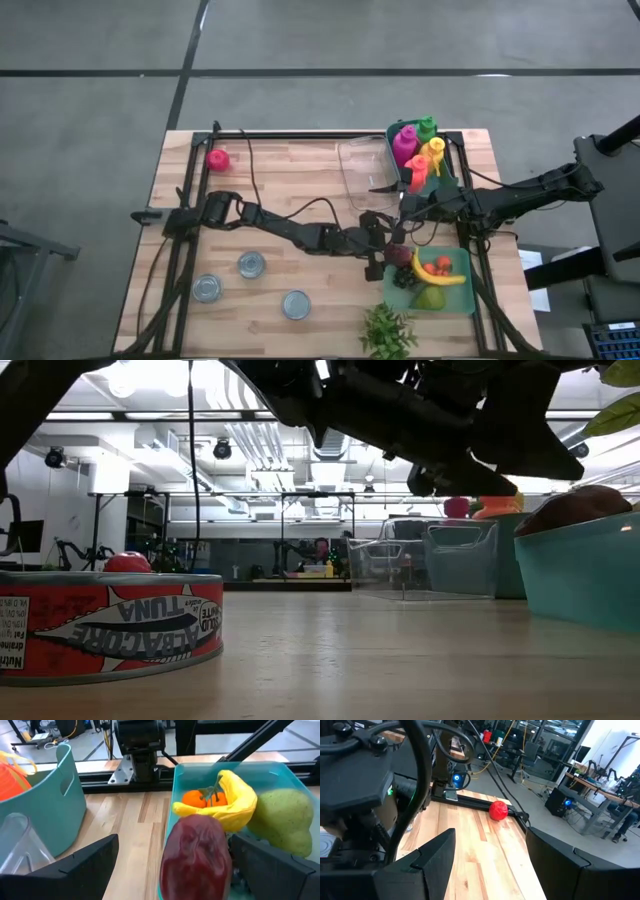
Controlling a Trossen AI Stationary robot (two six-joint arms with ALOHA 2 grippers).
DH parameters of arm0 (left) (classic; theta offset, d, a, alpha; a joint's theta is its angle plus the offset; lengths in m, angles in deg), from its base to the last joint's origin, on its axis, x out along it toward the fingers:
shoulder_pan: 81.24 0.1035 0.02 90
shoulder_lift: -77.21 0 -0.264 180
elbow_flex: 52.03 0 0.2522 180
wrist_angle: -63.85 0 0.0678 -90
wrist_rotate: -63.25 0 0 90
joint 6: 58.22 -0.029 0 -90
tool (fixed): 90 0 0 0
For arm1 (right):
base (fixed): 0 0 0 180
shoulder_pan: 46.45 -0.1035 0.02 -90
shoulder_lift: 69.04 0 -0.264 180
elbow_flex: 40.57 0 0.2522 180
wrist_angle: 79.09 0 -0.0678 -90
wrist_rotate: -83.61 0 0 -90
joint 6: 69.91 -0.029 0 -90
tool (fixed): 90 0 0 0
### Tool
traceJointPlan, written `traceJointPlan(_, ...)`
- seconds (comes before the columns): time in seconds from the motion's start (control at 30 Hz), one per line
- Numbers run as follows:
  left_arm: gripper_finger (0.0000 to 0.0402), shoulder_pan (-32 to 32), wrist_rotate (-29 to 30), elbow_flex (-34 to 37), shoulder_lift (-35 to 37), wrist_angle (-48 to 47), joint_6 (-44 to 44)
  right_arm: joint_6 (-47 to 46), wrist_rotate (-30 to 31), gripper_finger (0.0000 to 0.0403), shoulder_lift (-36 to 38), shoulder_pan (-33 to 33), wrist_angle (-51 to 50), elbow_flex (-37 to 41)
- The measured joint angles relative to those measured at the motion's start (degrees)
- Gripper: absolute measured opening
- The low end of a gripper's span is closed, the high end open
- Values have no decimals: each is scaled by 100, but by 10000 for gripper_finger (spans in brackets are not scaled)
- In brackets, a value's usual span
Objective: Pick & Place Food Item
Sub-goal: Put the red apple into the green transparent bin
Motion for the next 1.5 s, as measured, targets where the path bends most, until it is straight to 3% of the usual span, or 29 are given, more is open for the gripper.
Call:
traceJointPlan(0.77,390,37,-283,-42,-420,612,21,-1,0,239,2,0,-131,0)
traceJointPlan(1.13,390,44,-282,-6,40,-185,-18,-1,1,239,2,-1,-129,0)
traceJointPlan(1.5,390,46,666,9,271,-852,67,-1,0,239,2,-2,-129,0)
